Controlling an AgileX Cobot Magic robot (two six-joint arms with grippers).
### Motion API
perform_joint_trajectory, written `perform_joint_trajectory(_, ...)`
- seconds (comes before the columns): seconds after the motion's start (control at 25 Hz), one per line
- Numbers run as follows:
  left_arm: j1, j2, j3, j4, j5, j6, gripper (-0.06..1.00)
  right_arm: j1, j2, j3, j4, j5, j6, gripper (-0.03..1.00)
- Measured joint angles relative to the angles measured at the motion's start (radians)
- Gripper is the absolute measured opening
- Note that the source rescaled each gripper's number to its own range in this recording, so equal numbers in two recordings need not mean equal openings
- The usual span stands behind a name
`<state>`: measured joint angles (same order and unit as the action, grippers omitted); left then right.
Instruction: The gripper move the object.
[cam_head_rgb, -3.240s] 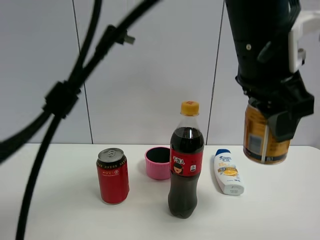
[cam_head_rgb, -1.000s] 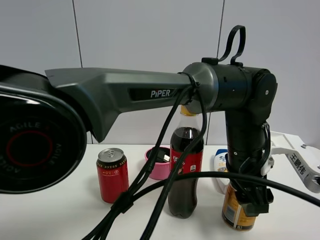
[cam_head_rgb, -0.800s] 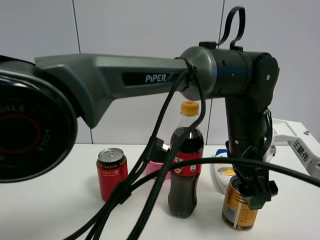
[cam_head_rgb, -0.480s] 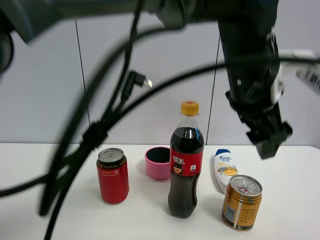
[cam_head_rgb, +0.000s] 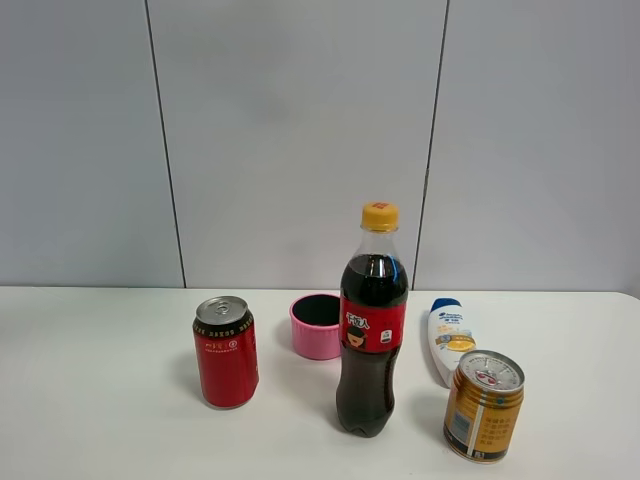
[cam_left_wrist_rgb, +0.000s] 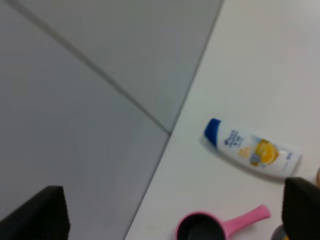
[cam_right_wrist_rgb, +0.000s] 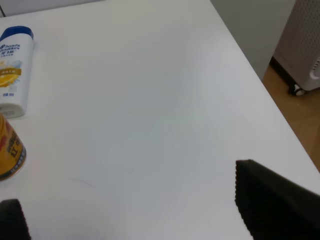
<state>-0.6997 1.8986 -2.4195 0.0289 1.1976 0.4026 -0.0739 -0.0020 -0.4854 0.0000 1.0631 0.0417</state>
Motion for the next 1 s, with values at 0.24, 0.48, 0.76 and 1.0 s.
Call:
perform_joint_trajectory(0.24,0.310,-0.145,0.110,0.019,0.009,-0.225,0.55,0.000,0.000,0.000,0.000,0.000,0.000,1.00)
perform_joint_trajectory(0.48,0.568,-0.332,0.448,0.019,0.012,-0.250,0.54,0.000,0.000,0.000,0.000,0.000,0.000,1.00)
perform_joint_trajectory(0.76,0.792,-0.617,0.984,-0.066,0.008,-0.261,0.52,0.000,0.000,0.000,0.000,0.000,0.000,1.00)
perform_joint_trajectory(1.0,0.862,-0.986,1.345,-0.099,-0.114,-0.261,0.47,0.000,0.000,0.000,0.000,0.000,0.000,1.00)
